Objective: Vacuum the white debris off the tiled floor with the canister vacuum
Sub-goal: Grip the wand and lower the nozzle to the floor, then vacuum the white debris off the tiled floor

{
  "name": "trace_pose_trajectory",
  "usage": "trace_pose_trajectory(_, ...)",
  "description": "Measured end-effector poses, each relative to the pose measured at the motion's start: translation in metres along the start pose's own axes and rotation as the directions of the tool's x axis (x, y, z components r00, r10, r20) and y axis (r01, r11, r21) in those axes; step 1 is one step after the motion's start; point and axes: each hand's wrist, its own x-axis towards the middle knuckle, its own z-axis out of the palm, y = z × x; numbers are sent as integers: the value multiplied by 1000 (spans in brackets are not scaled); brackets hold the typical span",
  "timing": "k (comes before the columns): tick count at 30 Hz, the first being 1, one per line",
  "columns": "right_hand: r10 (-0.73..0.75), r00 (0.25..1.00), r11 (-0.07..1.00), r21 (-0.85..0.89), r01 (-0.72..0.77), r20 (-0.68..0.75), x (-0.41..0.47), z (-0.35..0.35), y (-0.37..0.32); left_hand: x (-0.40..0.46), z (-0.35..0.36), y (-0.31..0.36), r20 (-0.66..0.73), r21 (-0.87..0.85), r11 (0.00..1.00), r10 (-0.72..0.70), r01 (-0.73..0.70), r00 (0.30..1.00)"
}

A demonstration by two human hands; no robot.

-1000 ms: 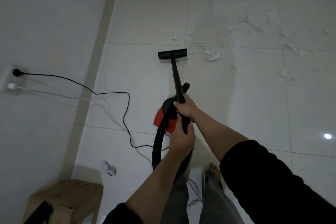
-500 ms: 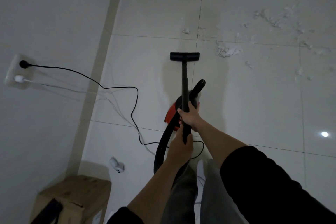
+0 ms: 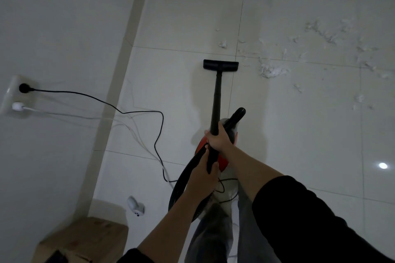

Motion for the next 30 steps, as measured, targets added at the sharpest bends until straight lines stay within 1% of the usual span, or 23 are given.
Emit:
trace_pose_trajectory(2,1,1000,1000,24,-1,3,6,0,-15,13,-7,7,-5,20,1000,-18,19,1000)
trace_pose_trajectory(6,-49,999,998,27,49,13,32,-7,-43,46,-20,29,3,37,999,-15,14,1000)
trace_pose_trajectory(12,29,997,996,86,-35,69,61,-25,-92,86,-37,72,-14,86,995,-57,58,998)
trace_pose_trajectory(17,75,992,995,53,-81,103,78,-43,-136,115,-45,112,-26,128,986,-103,105,994)
trace_pose_trajectory(20,87,990,996,23,-90,110,85,-50,-155,130,-49,124,-31,135,984,-113,116,993)
trace_pose_trajectory(22,80,992,997,2,-80,100,85,-50,-162,135,-50,128,-35,136,984,-112,116,993)
trace_pose_trajectory(27,4,1000,999,-39,-4,2,83,-40,-164,139,-54,129,-48,84,990,-108,112,993)
trace_pose_trajectory(30,2,1000,998,-65,-2,-14,85,-38,-166,142,-55,125,-38,51,994,-99,101,994)
